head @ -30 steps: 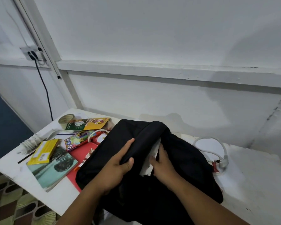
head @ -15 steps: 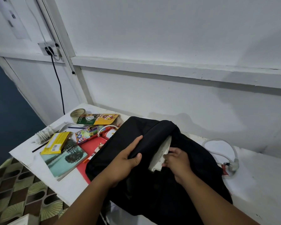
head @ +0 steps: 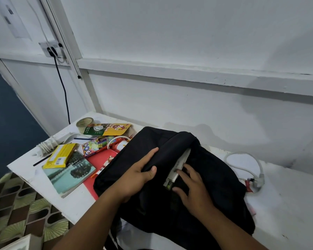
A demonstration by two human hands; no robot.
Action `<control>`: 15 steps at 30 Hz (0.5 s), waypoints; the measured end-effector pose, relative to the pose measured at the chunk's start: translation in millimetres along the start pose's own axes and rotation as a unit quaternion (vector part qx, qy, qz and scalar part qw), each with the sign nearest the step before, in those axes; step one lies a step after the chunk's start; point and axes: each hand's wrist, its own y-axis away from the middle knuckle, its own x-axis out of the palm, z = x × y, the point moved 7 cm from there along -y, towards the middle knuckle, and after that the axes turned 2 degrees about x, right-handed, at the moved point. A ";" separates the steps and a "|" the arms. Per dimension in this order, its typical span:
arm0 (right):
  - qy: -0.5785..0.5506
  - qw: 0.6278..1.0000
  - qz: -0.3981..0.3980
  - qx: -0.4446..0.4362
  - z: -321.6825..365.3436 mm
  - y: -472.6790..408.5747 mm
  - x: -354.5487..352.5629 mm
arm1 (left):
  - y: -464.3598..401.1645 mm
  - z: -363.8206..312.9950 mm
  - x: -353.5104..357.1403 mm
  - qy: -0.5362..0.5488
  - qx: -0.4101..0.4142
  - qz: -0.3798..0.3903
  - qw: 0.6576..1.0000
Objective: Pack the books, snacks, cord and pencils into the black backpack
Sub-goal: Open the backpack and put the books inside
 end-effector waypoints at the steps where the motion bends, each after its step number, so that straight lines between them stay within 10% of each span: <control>1: 0.006 1.000 -0.003 -0.002 -2.0 1.9 1.5 | 0.1 0.9 2.0 -0.002 -0.001 0.001 1.000; 15: -0.052 0.995 -0.025 0.077 1.5 -9.7 -0.8 | 2.5 8.9 5.6 0.007 0.000 -0.009 1.000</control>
